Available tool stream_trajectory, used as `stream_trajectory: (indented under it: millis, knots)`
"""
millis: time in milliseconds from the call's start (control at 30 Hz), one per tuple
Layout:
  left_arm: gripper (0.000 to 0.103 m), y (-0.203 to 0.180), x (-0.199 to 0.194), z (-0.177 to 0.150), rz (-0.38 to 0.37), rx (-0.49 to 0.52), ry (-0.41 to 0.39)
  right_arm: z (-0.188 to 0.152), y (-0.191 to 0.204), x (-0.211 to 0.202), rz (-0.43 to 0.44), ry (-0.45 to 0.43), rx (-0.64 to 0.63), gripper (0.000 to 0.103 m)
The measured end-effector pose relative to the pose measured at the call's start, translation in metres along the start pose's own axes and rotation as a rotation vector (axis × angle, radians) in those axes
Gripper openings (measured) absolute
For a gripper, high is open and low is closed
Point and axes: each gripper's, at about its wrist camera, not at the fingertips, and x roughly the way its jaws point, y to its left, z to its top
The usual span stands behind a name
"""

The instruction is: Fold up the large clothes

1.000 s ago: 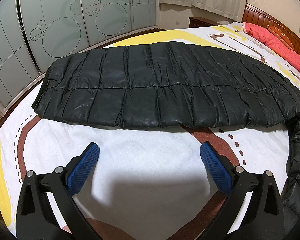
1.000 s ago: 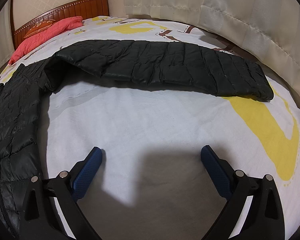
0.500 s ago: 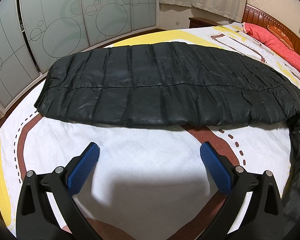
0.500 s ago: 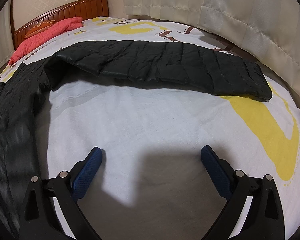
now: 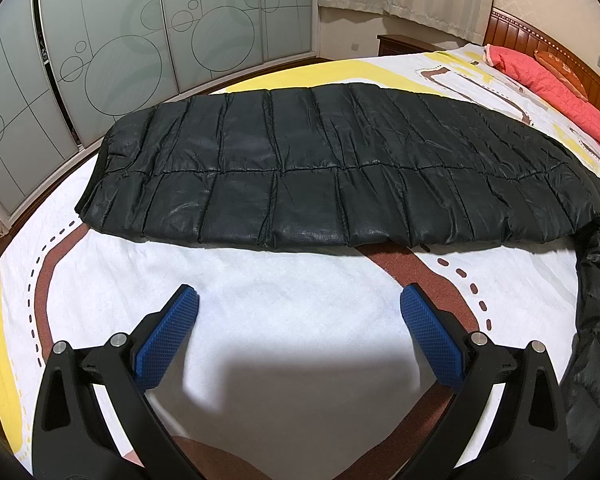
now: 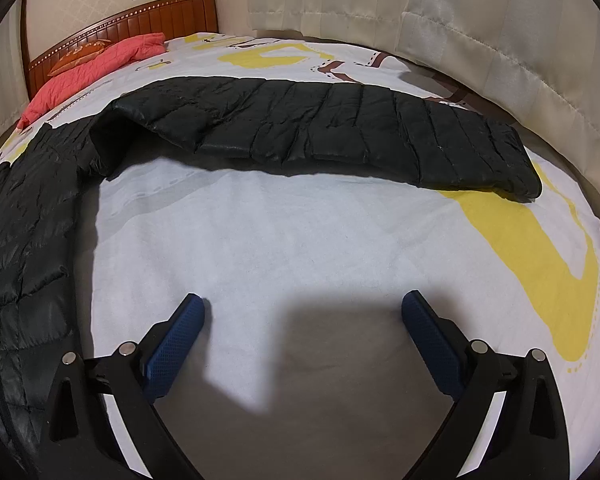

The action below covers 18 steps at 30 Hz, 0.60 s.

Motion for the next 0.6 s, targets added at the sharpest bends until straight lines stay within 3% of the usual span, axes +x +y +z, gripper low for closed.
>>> stream_trajectory:
  millis: [600]
  knots:
    - [0.101,-0.0015,0.0,-0.001,0.008,0.005,0.0,-0.0019,0.0014,-0.0008,-0.003,0.004,0.001,0.098]
